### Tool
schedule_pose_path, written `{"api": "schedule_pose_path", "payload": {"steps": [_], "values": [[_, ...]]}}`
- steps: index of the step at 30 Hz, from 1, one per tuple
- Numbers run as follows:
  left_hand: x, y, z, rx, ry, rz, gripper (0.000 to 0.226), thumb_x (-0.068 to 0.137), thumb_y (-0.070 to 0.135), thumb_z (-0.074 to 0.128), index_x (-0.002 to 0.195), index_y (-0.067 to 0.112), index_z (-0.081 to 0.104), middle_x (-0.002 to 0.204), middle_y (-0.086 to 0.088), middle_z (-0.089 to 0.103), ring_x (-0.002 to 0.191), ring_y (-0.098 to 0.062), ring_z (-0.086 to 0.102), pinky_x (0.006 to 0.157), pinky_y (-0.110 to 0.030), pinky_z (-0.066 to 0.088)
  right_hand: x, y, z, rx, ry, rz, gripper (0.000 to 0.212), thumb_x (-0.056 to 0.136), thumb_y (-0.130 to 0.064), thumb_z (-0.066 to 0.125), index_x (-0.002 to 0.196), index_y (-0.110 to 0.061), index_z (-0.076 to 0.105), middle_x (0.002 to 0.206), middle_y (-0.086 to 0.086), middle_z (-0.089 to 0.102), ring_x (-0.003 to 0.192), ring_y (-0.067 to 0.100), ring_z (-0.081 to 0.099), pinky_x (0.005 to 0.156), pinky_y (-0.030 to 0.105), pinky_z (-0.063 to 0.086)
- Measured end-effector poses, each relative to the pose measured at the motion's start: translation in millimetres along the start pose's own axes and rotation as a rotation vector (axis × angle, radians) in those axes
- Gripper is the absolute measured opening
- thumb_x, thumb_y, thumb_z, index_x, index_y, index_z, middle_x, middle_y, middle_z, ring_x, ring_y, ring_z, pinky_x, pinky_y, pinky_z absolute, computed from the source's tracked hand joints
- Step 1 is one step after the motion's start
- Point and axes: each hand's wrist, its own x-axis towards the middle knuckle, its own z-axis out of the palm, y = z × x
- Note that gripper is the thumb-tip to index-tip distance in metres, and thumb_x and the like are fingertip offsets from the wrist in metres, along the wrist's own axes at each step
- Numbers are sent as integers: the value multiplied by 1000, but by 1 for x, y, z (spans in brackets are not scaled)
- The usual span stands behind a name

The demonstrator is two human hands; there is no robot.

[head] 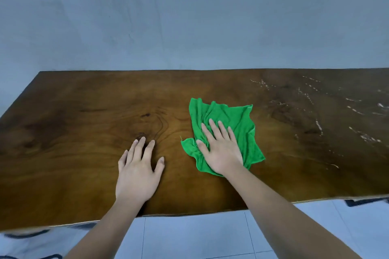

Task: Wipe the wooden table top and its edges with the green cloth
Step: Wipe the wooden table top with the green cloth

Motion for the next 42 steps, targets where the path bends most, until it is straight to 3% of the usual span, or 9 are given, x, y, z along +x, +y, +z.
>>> {"api": "schedule_pose_path", "payload": {"steps": [5,9,13,18,24,36,42], "values": [[-1,0,-3,1,-15,14,80,106,76,12,170,33,35,181,0,27,170,-23,16,135,-50,16,-59,-13,13,12,21,-53,71,112,-68,-3,177,-39,-3,184,-11,-16,171,18,-18,139,48,-7],[-3,2,-10,-57,-37,34,74,108,69,28,169,29,40,180,-1,31,169,-24,18,137,-53,16,-85,-17,19,22,20,-65,70,114,-61,0,178,-32,1,185,-11,-14,171,15,-16,139,45,-5],[-5,14,-23,-149,-67,37,79,102,70,31,167,27,44,176,-3,39,164,-27,33,134,-54,24,-89,-10,16,59,16,-73,70,115,-60,4,178,-31,6,186,-11,-7,171,12,-12,140,43,-3],[-13,44,-23,-144,-69,104,63,109,58,50,164,27,48,175,-1,39,163,-26,34,132,-54,26,-94,23,14,75,43,-63,69,114,-63,8,178,-35,10,187,-10,0,172,12,-7,137,37,-11],[-22,118,-6,-146,-44,161,60,108,52,59,162,26,51,173,0,41,162,-25,35,131,-54,28,-101,115,1,88,57,-25,68,113,-65,7,177,-41,5,186,-13,-6,171,10,-13,139,39,-6],[-25,325,42,-71,-45,94,66,108,64,43,166,32,42,177,2,36,167,-23,25,133,-51,20,-113,344,-37,92,44,-69,71,110,-68,2,177,-43,2,186,-12,-9,171,13,-13,139,41,-6],[-21,388,56,-46,-72,57,74,106,75,32,170,39,34,181,5,28,169,-21,17,134,-50,14,-121,442,-51,79,57,-12,71,109,-70,0,176,-46,0,185,-12,-11,171,12,-15,140,42,-4]]}}
